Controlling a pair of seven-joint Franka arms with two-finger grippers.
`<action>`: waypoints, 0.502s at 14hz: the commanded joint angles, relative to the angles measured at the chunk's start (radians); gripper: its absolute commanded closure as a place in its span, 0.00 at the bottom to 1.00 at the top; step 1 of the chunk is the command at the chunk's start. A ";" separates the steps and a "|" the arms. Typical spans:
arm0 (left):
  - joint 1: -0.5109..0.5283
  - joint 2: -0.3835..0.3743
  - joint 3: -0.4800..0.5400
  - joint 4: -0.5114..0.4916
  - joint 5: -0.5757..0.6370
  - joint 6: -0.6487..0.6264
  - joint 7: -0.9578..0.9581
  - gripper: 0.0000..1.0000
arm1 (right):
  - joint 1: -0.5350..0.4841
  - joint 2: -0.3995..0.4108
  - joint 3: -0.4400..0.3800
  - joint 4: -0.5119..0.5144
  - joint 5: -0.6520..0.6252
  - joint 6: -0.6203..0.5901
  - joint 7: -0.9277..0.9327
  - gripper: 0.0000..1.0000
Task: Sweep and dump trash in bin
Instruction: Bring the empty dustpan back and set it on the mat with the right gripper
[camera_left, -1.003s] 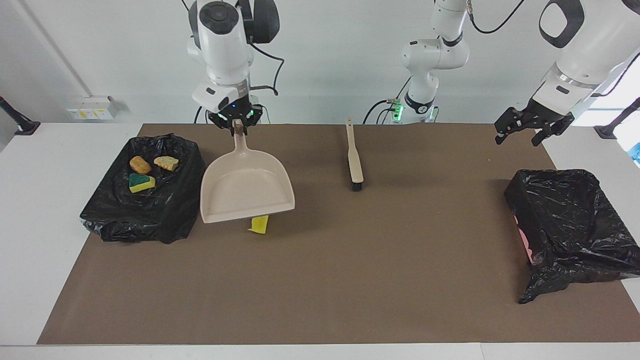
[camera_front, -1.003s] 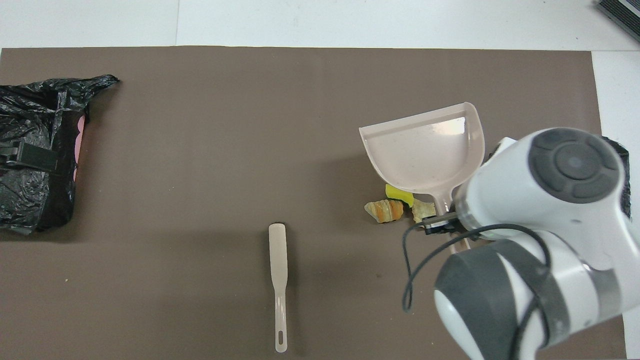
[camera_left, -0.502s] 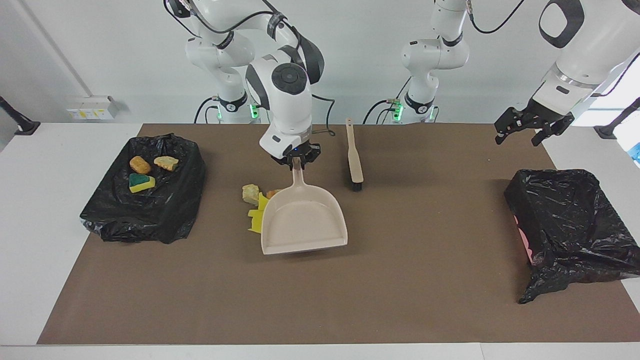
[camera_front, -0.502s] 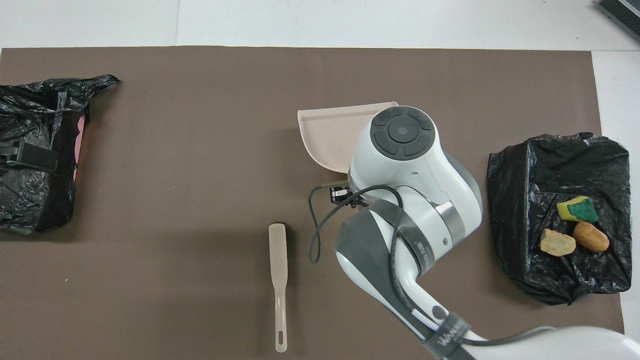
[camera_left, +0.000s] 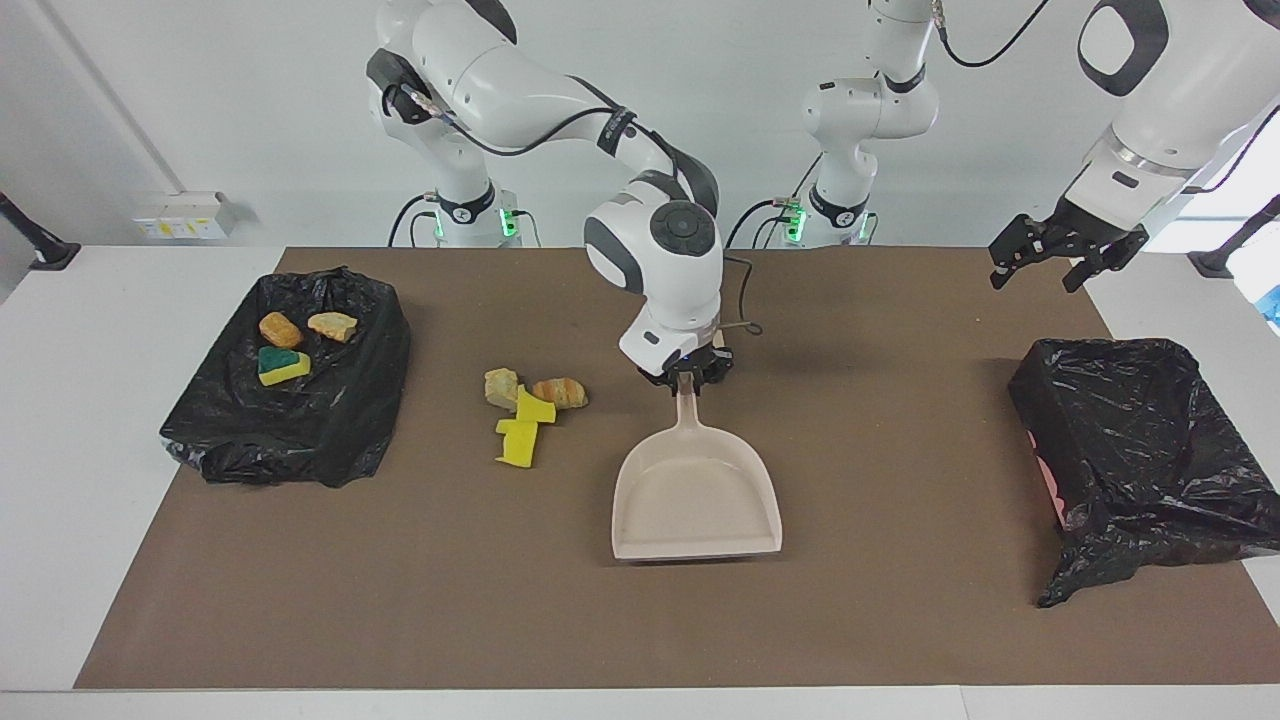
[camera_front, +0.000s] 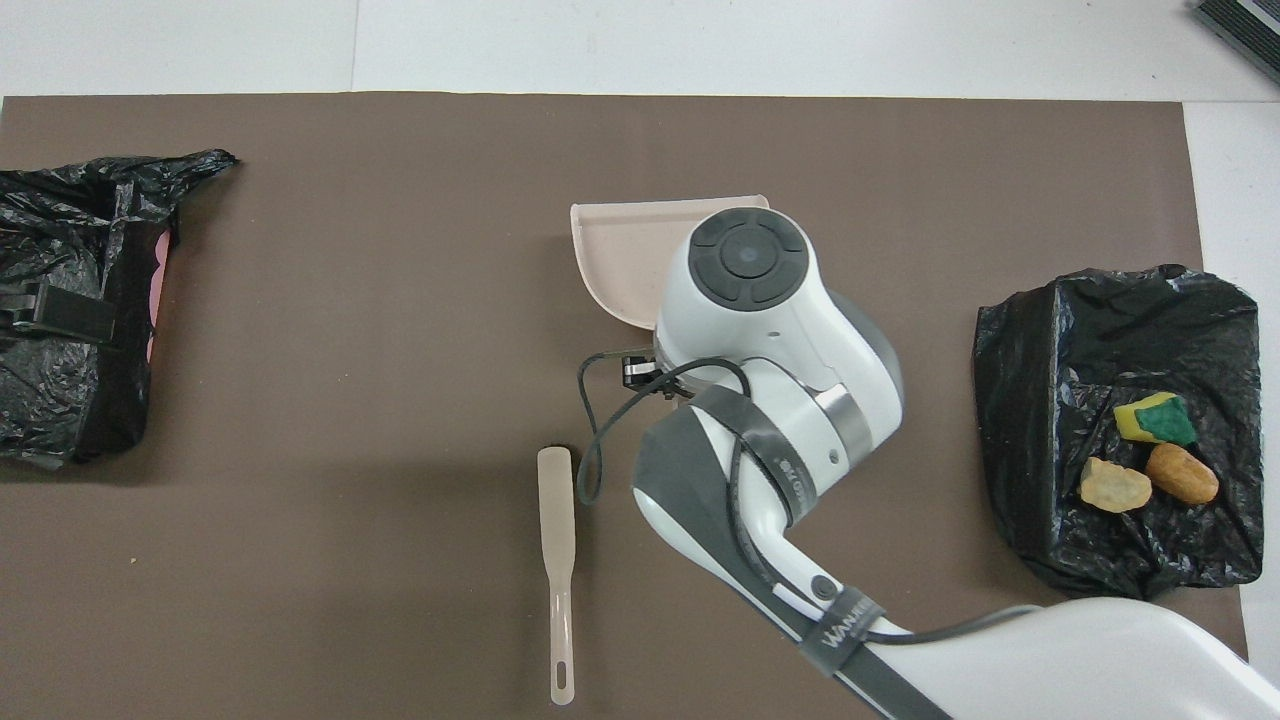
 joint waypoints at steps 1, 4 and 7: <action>0.006 0.012 -0.007 0.024 0.019 -0.023 -0.011 0.00 | 0.012 0.063 0.000 0.078 -0.027 0.024 0.020 1.00; 0.006 0.012 -0.007 0.024 0.019 -0.023 -0.011 0.00 | 0.061 0.093 -0.050 0.095 -0.030 0.025 0.040 1.00; 0.006 0.012 -0.007 0.024 0.019 -0.023 -0.011 0.00 | 0.065 0.090 -0.051 0.092 -0.030 0.013 0.043 0.45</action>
